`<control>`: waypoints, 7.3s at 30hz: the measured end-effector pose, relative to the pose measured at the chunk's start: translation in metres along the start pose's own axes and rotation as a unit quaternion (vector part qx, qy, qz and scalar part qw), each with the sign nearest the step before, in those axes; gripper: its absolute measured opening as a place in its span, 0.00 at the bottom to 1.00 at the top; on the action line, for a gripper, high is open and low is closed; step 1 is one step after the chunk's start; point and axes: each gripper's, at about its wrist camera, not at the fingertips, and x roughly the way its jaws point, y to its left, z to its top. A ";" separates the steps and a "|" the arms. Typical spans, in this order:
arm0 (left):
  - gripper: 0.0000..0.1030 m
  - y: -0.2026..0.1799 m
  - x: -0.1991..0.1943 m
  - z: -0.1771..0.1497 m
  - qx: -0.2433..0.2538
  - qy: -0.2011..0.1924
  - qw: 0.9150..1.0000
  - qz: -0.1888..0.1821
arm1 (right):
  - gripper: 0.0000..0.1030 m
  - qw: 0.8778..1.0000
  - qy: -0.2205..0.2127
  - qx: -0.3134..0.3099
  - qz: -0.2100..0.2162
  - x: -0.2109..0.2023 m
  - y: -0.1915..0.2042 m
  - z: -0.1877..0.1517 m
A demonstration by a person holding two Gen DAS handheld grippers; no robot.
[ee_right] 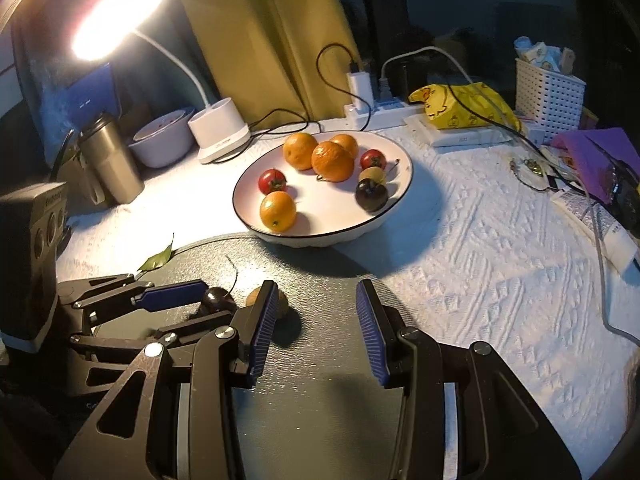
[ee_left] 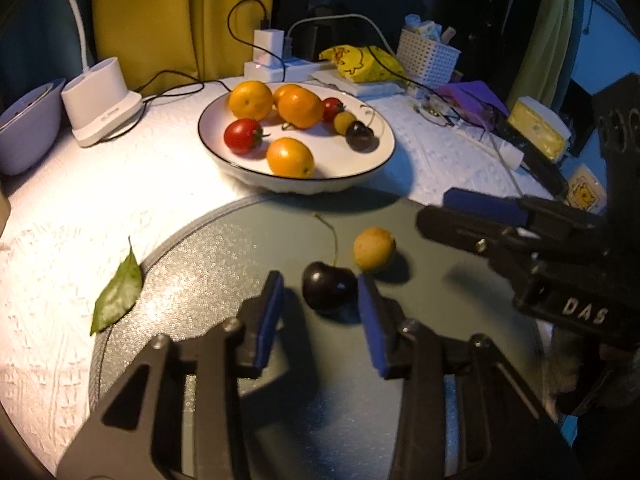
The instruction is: Organize fruits
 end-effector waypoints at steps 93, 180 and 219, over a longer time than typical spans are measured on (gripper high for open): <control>0.36 0.000 0.052 0.105 -0.007 -0.026 1.000 -0.002 | 0.30 0.999 -0.019 0.011 0.027 0.056 -0.056 0.063; 0.90 -0.051 -0.247 -0.029 0.013 -0.253 0.966 0.052 | 0.39 0.974 -0.201 -0.091 -0.055 -0.215 0.096 -0.014; 0.90 -0.065 -0.277 -0.047 0.022 -0.287 0.954 0.085 | 0.70 0.970 -0.217 -0.095 -0.063 -0.236 0.104 -0.031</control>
